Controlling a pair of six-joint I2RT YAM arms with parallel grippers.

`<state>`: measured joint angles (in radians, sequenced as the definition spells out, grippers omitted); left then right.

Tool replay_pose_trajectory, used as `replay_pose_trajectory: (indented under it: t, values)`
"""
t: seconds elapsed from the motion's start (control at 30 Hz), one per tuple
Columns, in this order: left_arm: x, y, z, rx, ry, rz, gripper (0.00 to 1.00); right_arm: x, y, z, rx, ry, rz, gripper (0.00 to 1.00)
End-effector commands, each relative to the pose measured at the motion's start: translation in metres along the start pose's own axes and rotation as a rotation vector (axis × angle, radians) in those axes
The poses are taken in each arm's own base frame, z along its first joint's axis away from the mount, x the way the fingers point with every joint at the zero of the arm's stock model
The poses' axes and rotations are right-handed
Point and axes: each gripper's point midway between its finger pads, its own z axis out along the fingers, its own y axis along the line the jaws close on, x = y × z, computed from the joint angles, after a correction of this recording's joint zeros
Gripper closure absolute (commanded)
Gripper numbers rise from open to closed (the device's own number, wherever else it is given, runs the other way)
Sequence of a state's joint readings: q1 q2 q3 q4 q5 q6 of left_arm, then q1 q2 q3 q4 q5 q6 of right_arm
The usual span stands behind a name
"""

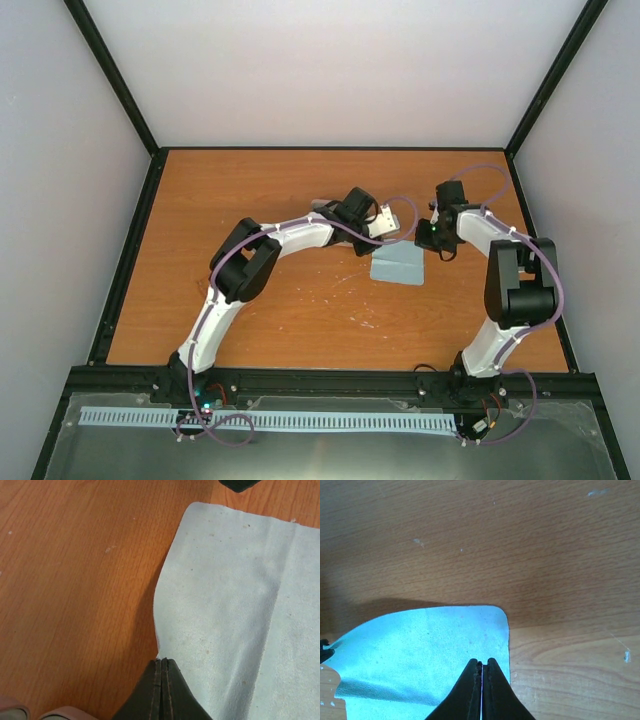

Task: Organize the sunglasses
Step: Fold the glasses cleaning cloth at the center of the board.

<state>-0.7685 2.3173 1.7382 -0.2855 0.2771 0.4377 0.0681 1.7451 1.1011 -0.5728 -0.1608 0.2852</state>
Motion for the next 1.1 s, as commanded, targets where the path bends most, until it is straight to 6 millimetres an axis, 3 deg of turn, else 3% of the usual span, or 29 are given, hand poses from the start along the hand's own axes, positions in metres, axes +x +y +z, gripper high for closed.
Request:
replay_pose_trajectory:
  t: [0.0,0.07,0.13,0.23,0.47,0.8,1.07]
  values:
    - [-0.026,0.008,-0.023,-0.027,-0.075,0.02,0.99,-0.001,0.009,-0.009,-0.037,-0.037,-0.023,0.97]
    - [-0.026,0.007,-0.024,-0.027,-0.076,0.018,0.99,0.0,0.008,-0.007,-0.034,-0.032,-0.021,0.97]
    - [-0.026,0.007,-0.023,-0.026,-0.077,0.02,0.99,0.0,0.004,-0.003,-0.013,-0.016,-0.013,0.82]
    - [-0.026,0.008,-0.022,-0.029,-0.075,0.023,0.99,-0.006,0.003,0.002,0.007,0.003,-0.007,0.72]
    - [-0.026,0.009,-0.021,-0.03,-0.076,0.026,0.99,-0.012,0.001,0.016,0.039,0.04,-0.035,0.71]
    - [-0.023,0.008,-0.019,-0.024,-0.073,0.023,0.99,0.001,-0.003,0.024,0.051,0.091,-0.119,0.72]
    - [-0.023,0.008,-0.018,-0.024,-0.073,0.025,0.99,-0.002,-0.004,0.032,0.077,0.099,-0.142,0.72]
